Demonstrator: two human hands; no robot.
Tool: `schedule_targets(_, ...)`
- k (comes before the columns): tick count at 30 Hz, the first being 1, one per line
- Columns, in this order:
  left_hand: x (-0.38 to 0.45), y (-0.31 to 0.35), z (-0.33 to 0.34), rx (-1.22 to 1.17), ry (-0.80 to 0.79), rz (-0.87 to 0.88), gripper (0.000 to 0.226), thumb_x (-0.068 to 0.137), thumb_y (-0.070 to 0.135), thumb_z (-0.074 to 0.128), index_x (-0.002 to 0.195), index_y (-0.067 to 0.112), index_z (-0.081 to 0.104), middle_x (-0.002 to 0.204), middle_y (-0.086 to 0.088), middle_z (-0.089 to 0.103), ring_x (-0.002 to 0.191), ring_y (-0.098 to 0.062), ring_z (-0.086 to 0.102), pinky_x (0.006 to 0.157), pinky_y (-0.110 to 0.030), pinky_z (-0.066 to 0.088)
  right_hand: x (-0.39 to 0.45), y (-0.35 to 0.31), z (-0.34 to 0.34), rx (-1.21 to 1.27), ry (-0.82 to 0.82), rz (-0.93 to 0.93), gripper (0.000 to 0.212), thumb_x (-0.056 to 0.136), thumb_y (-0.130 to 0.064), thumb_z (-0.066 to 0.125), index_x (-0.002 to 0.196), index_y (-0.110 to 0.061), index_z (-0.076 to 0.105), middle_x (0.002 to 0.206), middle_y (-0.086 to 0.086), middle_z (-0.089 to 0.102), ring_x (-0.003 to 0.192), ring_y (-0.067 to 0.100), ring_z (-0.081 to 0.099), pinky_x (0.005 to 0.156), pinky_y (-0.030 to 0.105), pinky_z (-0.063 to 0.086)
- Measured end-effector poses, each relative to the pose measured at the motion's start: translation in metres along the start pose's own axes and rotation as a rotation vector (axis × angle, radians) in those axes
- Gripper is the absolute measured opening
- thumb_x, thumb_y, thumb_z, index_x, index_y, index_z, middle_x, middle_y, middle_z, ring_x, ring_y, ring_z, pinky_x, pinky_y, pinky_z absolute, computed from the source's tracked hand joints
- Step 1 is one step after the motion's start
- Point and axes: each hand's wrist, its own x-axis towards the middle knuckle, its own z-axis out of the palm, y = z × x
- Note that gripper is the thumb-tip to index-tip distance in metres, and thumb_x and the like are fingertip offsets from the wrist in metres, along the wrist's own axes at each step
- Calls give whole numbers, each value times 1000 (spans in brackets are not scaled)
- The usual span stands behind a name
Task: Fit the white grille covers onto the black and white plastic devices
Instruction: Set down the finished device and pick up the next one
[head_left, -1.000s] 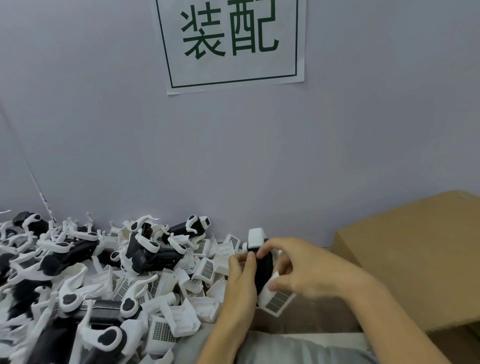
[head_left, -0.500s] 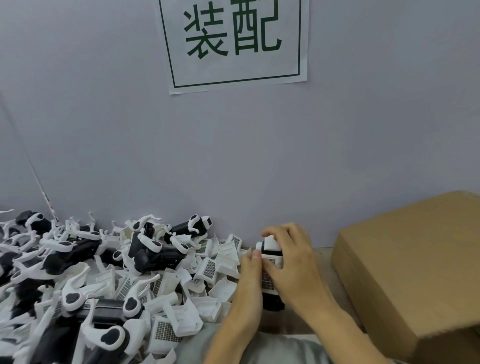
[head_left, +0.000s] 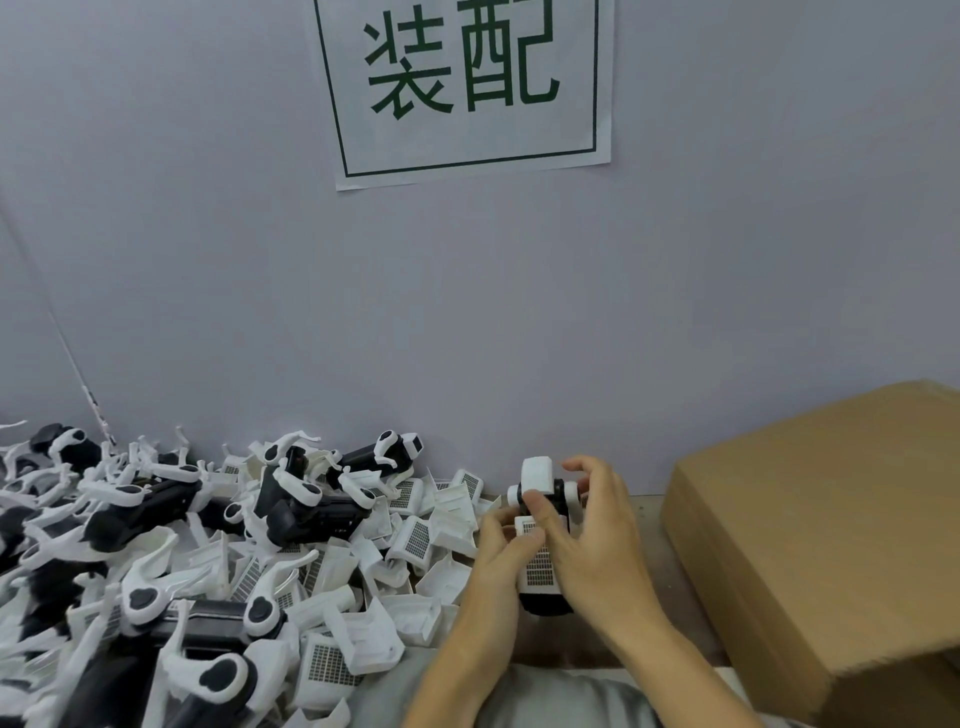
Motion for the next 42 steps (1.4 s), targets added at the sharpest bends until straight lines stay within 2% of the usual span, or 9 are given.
schedule_targets(5, 0, -2, 0, 279, 19, 60, 34, 96, 4, 61, 119, 27, 52, 120, -3, 64, 104, -8, 66, 79, -18, 52, 1, 1, -3, 54, 29, 118, 35, 88, -63, 47, 110, -36, 43, 107, -12, 52, 99, 7, 56, 80, 29, 53)
schedule_targets(8, 0, 1, 1, 247, 104, 79, 28, 97, 6, 60, 115, 27, 52, 116, -2, 65, 102, -10, 66, 81, -23, 54, 2, 1, -5, 114, 43, 200, 14, 97, -43, 53, 101, -32, 45, 96, -3, 55, 85, 4, 58, 63, 15, 46)
schedule_targets(12, 0, 3, 2, 212, 203, 103, 19, 98, 20, 61, 114, 27, 54, 110, 1, 67, 92, -7, 69, 80, -27, 58, 2, 4, -5, 63, -84, 246, 25, 94, -42, 60, 82, -21, 60, 77, -4, 65, 66, -4, 61, 53, 10, 43)
schedule_targets(15, 0, 4, 2, 207, 216, 105, 18, 97, 24, 61, 114, 25, 52, 108, 2, 67, 88, -3, 70, 68, -18, 55, -1, 4, 0, 45, -180, 242, 22, 95, -40, 60, 85, -23, 68, 79, -9, 71, 72, -7, 64, 56, 9, 45)
schedule_targets(20, 0, 4, 1, 254, 211, 85, 15, 101, 25, 56, 113, 27, 48, 107, -9, 71, 96, -18, 70, 85, -34, 56, -2, 1, 0, -108, -99, 92, 13, 98, -35, 58, 88, -32, 66, 80, -14, 68, 79, 0, 63, 64, 11, 45)
schedule_targets(28, 0, 3, 3, 342, 213, 166, 11, 101, 17, 55, 105, 23, 46, 96, 6, 66, 73, 11, 65, 63, -6, 46, -3, -3, 5, -134, -47, 168, 16, 98, -34, 55, 84, -30, 61, 76, -15, 65, 85, 5, 59, 61, 9, 36)
schedule_targets(35, 4, 0, 1, 275, 291, 199, 14, 98, 20, 60, 106, 17, 49, 103, 1, 68, 79, 11, 64, 68, -7, 47, -1, -7, 5, 125, -147, 328, 32, 102, -41, 50, 85, -22, 70, 78, -8, 72, 80, 6, 66, 60, 11, 41)
schedule_targets(39, 5, 1, 2, 181, 311, 179, 14, 98, 18, 60, 109, 14, 54, 101, -3, 71, 79, 2, 70, 64, -12, 51, -2, -11, 2, 451, -279, 471, 47, 102, -44, 47, 89, -12, 79, 86, 4, 78, 86, 21, 74, 73, 37, 56)
schedule_targets(42, 6, 3, 2, 126, 311, 128, 16, 98, 19, 60, 111, 11, 60, 99, -4, 73, 80, 0, 71, 66, -14, 52, -3, -10, 3, 435, -242, 372, 46, 96, -49, 49, 94, -12, 77, 88, 1, 78, 88, 17, 74, 80, 36, 59)
